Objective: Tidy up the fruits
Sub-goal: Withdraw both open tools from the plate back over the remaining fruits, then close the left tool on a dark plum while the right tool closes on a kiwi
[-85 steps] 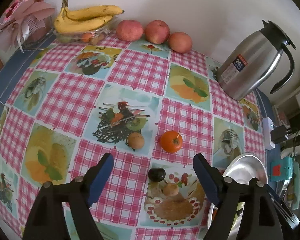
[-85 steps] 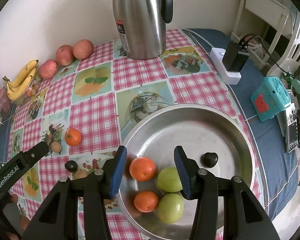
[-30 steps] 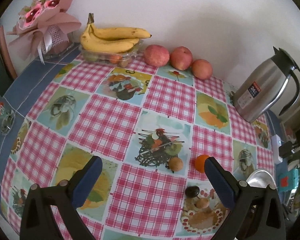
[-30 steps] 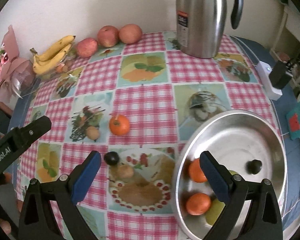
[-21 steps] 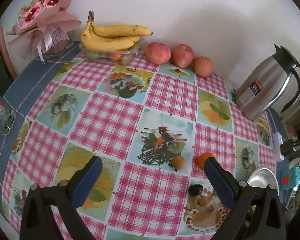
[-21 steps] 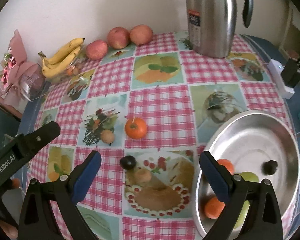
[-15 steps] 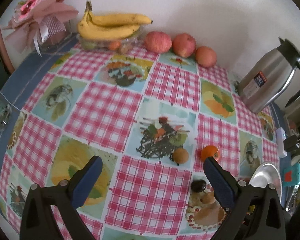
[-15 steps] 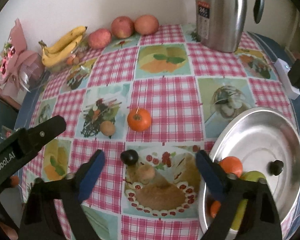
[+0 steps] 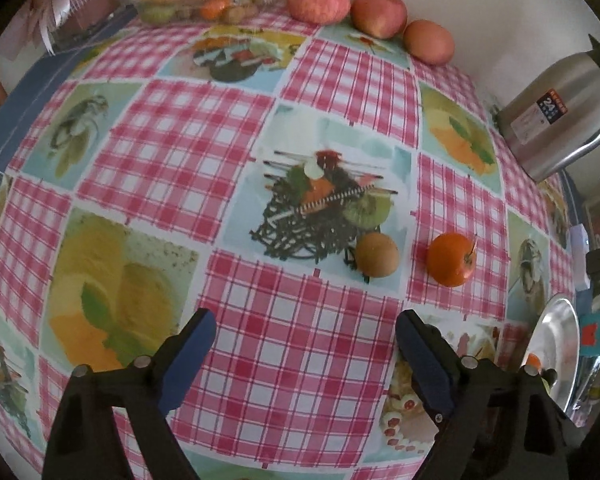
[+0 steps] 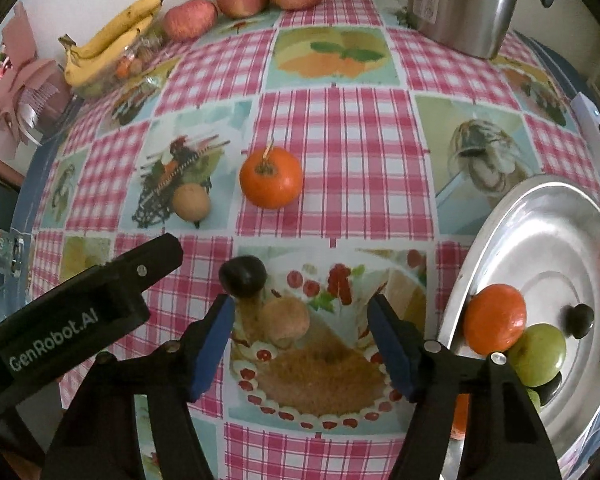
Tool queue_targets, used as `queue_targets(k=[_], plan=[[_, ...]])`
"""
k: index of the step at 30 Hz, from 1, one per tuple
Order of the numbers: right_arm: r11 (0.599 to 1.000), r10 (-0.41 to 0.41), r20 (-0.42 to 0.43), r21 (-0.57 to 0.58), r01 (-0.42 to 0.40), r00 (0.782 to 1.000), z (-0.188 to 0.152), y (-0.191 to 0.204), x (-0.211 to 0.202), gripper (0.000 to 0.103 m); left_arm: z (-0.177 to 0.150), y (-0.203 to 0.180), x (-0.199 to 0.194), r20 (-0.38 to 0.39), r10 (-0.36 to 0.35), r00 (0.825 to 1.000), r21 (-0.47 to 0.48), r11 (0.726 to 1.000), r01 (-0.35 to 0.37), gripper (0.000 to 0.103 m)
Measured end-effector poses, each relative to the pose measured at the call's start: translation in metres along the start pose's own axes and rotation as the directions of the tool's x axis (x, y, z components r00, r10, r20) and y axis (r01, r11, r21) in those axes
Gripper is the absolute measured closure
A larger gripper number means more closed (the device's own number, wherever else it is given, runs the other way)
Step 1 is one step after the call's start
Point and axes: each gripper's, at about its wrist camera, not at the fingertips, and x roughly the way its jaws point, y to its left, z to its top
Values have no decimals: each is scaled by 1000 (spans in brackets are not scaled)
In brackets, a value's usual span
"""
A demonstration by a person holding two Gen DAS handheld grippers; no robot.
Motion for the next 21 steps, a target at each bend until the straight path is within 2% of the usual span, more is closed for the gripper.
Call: queue_targets(k=[4,12,14,17,21], plan=[[1000,-10,-3,-13,10,1000,1,2,-1,50,0,1,2,-5,-3,1000,-3,1000,3,11],[999,35,-5,-17,-36,999,0,6,-2,74,0,-2,-1,-8,-32,999,-2,999,32,14],[999,44,1,-14,-44,999,1,5,-3,75,1,-5,-1,-7,-41,999,-4,999,41,14],[998,66,19,-3,-66,998,3,2,-10,75,1,-9,0,-14,-59,998,-1,998,59,22],[997,67,51,21,-68,996,5,-7,-20,75,-1,-16,1,-26,-86,996,8,996,86,26]])
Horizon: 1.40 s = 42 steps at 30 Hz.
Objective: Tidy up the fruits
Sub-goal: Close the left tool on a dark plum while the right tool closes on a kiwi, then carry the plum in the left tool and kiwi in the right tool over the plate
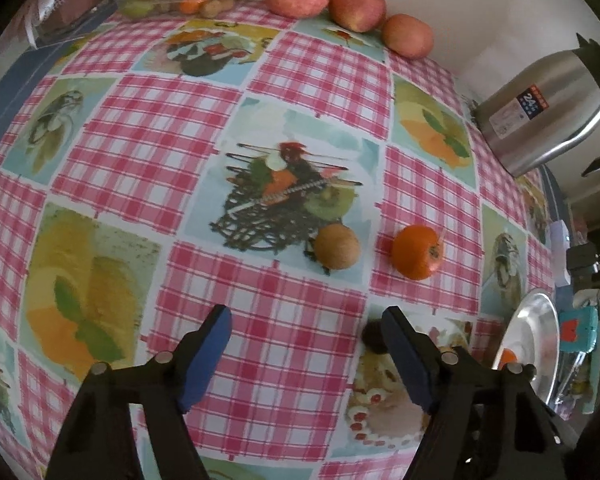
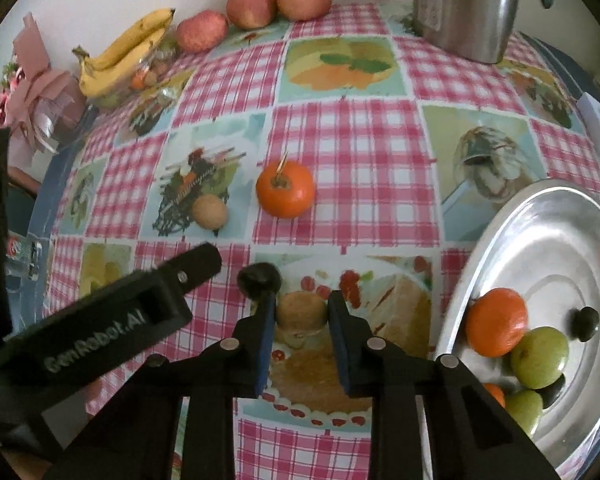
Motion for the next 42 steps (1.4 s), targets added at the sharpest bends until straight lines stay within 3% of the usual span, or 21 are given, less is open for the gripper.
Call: queue_targets(k=[9,16,20,29,33,42], plan=[[996,-22,56,82,17,998,1,-29,-22,75,-2,-18,8,-37,-85,996,13,996,86,49],[995,-27,74,100,19,997,1,-35,-30,75,-3,-26,10,-48,-157,986,1,988,157,55],[995,-23,77,102,15,997,1,-35,-30,75,-3,-31,11,-50,-149,988,15,989,150,62],[993,-20,81,114,11,997,0,-39,-33,75,-3,-36,18,-61,-138,989,27,990,140,65],[993,-18,84,117,8,996,0,-39,-34,75,-6,-37,18,-64,-139,988,37,989,142,75],[992,-15,93,124,4,996,0,-41,-37,75,-5,-37,6,-33,-147,989,48,988,148,77]])
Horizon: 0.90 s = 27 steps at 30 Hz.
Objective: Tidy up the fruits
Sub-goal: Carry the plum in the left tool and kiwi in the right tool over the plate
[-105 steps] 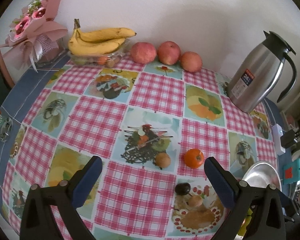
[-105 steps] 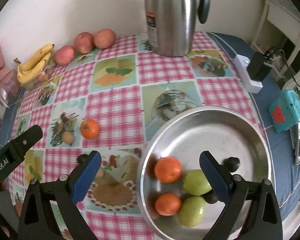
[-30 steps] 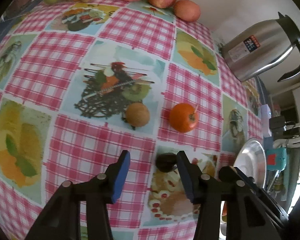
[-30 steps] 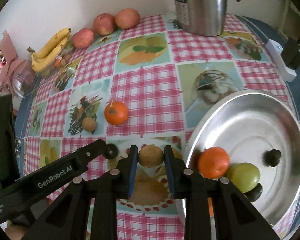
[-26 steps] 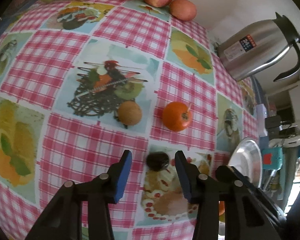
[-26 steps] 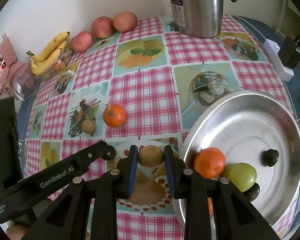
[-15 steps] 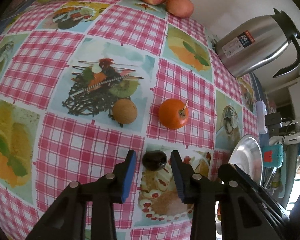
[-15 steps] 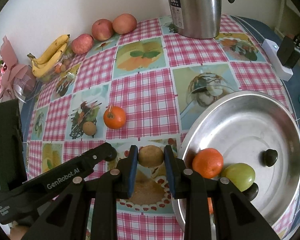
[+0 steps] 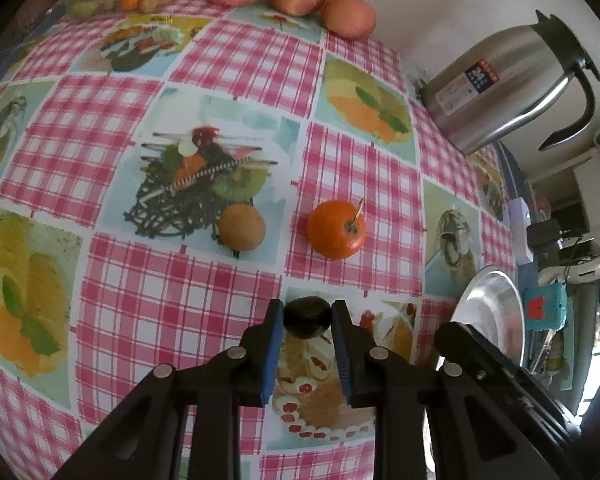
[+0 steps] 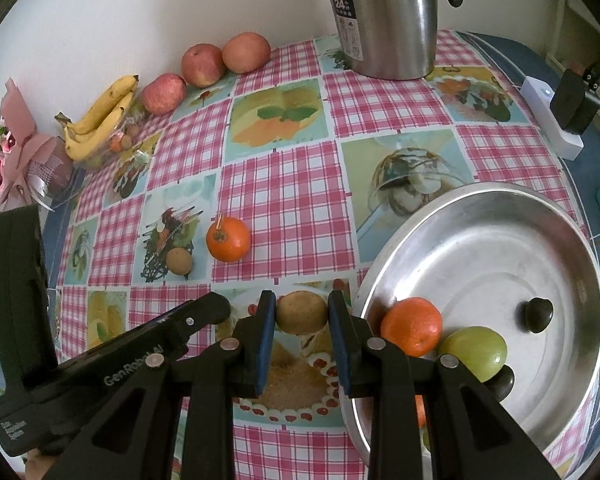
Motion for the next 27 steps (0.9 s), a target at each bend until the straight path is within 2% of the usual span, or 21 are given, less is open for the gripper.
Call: queue_targets(k=[16,22,27], plan=[[1000,-18,30,24,18,999,1,-12,-12,75,0,-19,-42,91,-43,995,59,998,37,77],[997,-35,36,68,33,999,2,-30,-16,75,-6,-37,-44,91,-50,995,109,993,40,77],[989,-82,53,128,75,995,3,-56,-25,75,-16,-62,-39,66,-70,995,174,983,58,77]])
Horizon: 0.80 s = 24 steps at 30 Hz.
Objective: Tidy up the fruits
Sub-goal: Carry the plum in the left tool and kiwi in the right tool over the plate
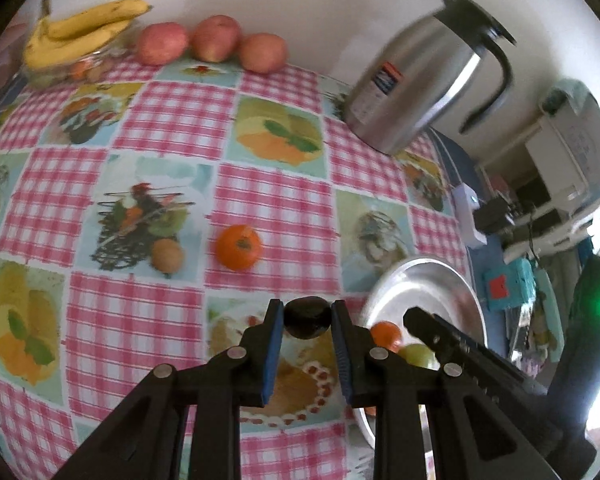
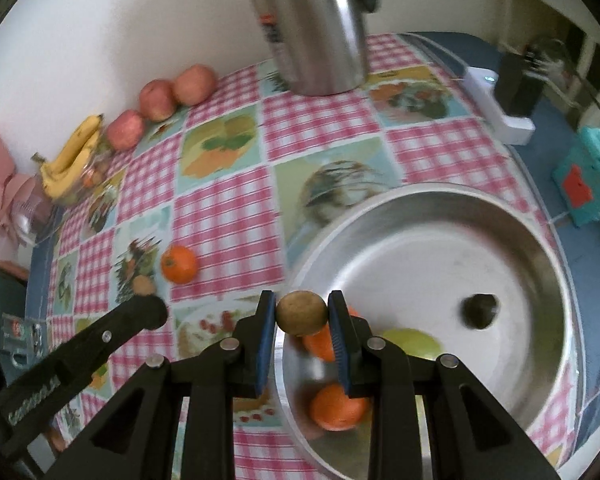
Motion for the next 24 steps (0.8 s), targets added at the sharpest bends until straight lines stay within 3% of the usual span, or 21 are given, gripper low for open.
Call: queue_targets(k=[9,17,24], plan=[[989,-123,56,91,117,991,5,-42,-21,75,-18,-48,13,-55,-29,998,119,992,36,77],[977,-149,57,164,138,987,4,-68,-26,75,-33,-73,25,-98,-13,995,196,980,32,77],[974,-158,15,168,153,987,0,-73,-13,75,-38,-75,37,-125,12,992,205,979,14,77]])
